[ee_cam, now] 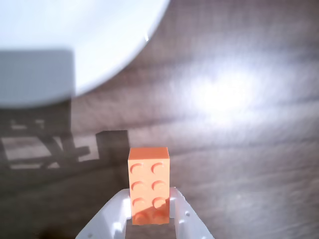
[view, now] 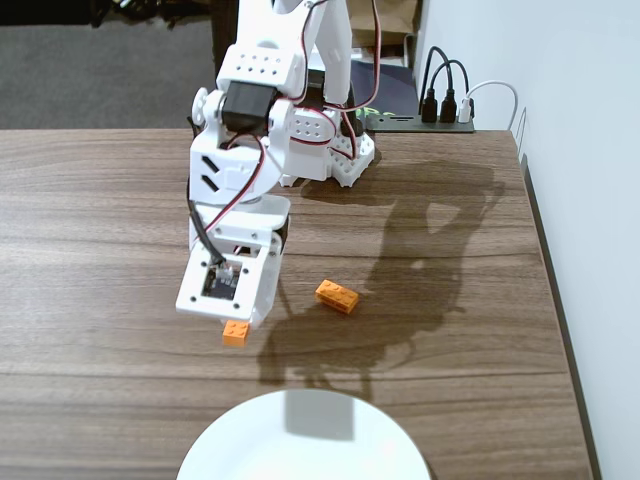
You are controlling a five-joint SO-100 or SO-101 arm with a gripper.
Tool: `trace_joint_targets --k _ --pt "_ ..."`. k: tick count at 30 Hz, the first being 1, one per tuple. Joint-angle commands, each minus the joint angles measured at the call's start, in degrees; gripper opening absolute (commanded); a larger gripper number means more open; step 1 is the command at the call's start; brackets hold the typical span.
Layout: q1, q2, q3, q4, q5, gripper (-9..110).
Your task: Grasp a lego block and put it on the plate.
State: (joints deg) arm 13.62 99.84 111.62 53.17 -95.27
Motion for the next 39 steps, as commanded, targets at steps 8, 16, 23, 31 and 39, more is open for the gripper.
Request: trace_joint_targets --k 8,16,23,31,39 --pt "-4.5 -7.6 -19.2 5.2 6.8 6" --pt "-8.6 -18.7 -30.2 5.4 13.4 6" --pt "-10.4 -29.1 -41.0 5.6 18.0 6" --pt "-10.5 -36.2 -46.8 6.1 18.9 6" --pt "-11.2 -37.5 -47.2 5.9 19.3 6"
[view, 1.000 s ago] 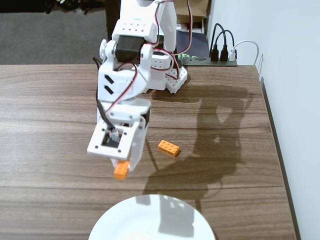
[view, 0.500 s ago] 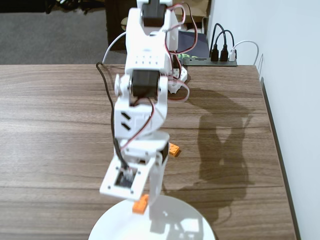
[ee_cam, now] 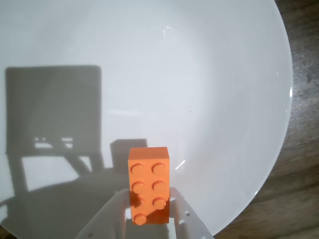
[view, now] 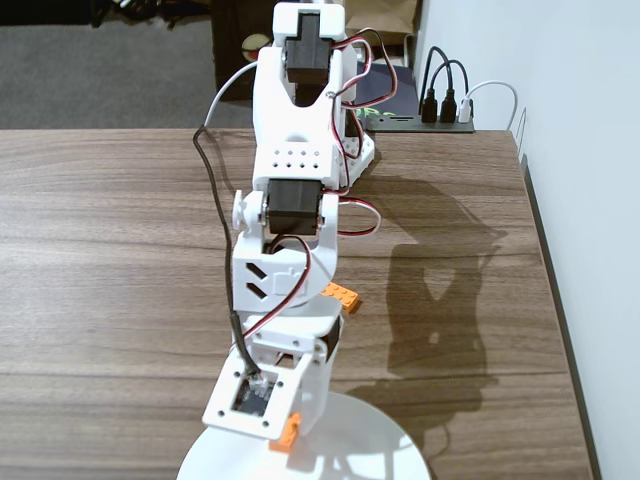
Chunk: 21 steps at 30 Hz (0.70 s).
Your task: Grasp a lego block and put it on the plate.
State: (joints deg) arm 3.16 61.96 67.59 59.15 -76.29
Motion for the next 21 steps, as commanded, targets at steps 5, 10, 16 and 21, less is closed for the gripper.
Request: trace_joint_targets --k 5,10,16,21 --pt "-1.0 0.0 -3.2 -0.1 0.6 6" --pt "-1.2 0.0 -3.2 0.2 0.6 6" --pt "-1.6 -0.1 -2.5 1.1 -0.1 7" --pt "-2.0 0.2 -1.9 1.6 0.1 12"
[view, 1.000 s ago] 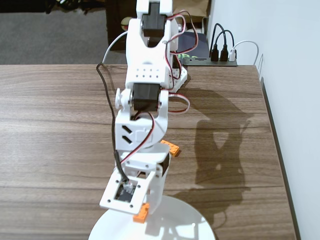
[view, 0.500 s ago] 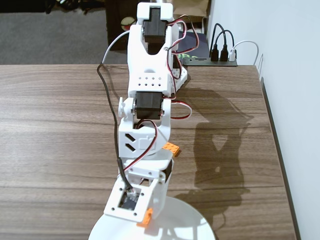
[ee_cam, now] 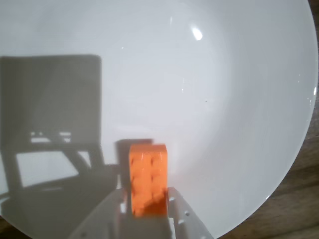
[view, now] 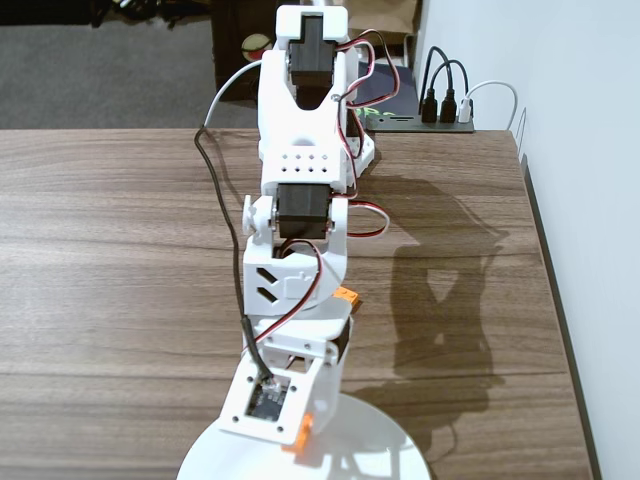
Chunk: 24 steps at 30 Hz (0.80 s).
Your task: Grasp a lego block and put it on the plate.
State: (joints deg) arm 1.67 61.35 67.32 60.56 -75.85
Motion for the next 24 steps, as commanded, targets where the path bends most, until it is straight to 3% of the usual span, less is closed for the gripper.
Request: trace_joint_targets --k 1,14,24 --pt "-0.5 0.9 -1.5 0.2 -0.4 13" --pt "-0.1 7.8 2.6 1.1 0.8 14" --pt "0.1 31.6 25.2 0.8 8.2 13"
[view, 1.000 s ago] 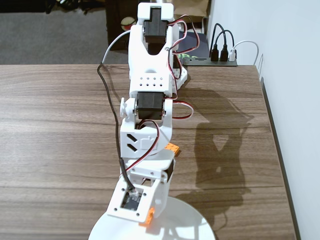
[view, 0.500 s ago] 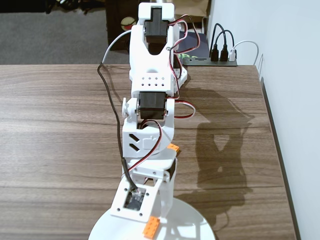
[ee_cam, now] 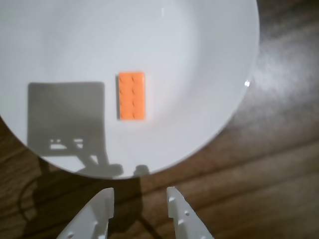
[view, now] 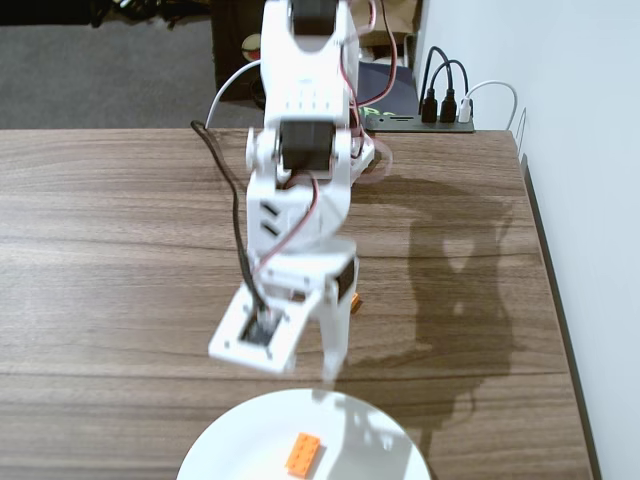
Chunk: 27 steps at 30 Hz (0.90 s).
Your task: Grasp a lego block and put it on the plate.
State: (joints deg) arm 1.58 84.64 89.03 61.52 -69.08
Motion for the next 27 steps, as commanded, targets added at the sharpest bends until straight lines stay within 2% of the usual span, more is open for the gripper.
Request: trace_joint_targets --k 1,7,15,27 --pt "0.2 11.2 6.7 -0.6 1.9 13" --pt "1.1 25.5 23.4 -1.6 6.9 1" --pt "3.4 39.3 36.8 -1.6 14.9 1" --pt "5.9 57.1 52.0 -2.2 35.5 1"
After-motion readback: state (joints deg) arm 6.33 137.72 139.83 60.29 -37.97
